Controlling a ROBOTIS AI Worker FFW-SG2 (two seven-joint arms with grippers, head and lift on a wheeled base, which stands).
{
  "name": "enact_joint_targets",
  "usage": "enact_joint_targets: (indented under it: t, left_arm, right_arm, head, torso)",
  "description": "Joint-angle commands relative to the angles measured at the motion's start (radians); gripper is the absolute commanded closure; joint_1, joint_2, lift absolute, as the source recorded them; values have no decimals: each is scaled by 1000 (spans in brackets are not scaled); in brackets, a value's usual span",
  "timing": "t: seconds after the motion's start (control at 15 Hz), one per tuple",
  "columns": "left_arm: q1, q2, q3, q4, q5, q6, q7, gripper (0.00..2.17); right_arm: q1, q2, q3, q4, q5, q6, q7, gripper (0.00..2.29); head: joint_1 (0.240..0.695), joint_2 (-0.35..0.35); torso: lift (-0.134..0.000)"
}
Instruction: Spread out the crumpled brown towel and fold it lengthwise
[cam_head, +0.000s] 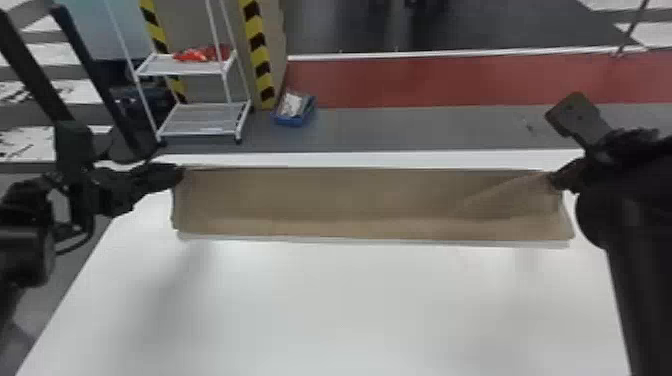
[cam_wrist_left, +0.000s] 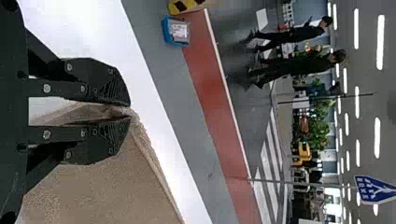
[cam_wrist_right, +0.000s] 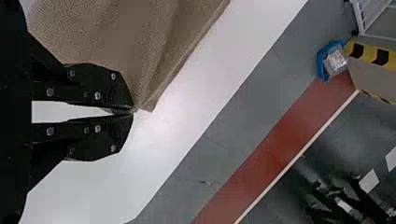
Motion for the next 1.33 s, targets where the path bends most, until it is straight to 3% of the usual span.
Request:
enact_joint_targets:
  t: [0.0,1.27]
  left_arm:
    - [11,-17,0,-4,15,-24,20,-2]
    - [73,-9,58,-52,71,10,8,80]
  right_arm:
    - [9,1,7,-7,-4,38,-43,-2]
    - [76,1,-13,-91,-50,127,-59,70]
  head:
    - [669,70]
    - [695,51]
  torso:
    - [-128]
    - [-128]
